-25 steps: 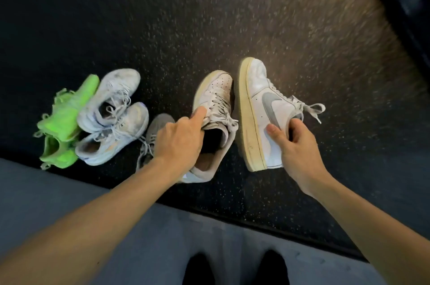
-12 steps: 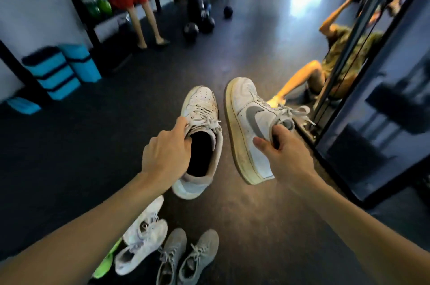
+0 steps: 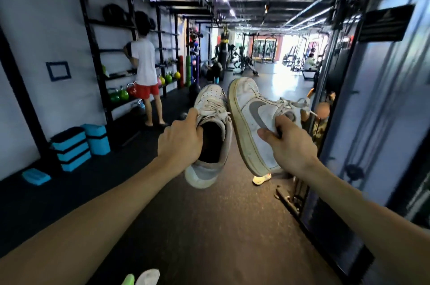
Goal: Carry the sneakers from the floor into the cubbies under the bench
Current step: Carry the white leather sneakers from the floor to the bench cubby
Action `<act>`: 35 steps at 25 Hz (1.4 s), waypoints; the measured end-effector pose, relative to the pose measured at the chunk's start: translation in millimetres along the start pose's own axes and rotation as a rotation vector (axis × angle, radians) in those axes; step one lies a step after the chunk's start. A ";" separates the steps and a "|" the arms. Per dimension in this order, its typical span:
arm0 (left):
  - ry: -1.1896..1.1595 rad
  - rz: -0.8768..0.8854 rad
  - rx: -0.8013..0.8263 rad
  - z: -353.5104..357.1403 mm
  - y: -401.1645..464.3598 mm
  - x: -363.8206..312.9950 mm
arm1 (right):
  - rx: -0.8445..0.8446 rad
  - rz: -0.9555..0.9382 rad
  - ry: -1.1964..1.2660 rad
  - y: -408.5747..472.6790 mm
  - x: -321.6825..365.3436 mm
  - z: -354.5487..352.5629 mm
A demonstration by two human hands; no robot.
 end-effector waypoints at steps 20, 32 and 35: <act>-0.355 0.331 -0.076 -286.7 -150.7 -206.1 | -0.416 0.152 -0.515 -262.3 176.7 -346.9; -0.879 0.755 0.131 -355.0 -358.0 -397.3 | -0.586 0.577 -1.140 -549.5 249.2 -500.3; -1.010 0.862 0.197 -395.6 -433.8 -461.2 | -0.618 0.672 -1.272 -638.6 280.5 -551.2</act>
Point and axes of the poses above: each hand's wrist, its own y-axis towards the middle knuckle, its own z-axis out of the palm, x = y × z, the point moved 10 cm from there along y, towards the middle knuckle, and after that the axes turned 6 degrees about y, right-handed, at the moved point
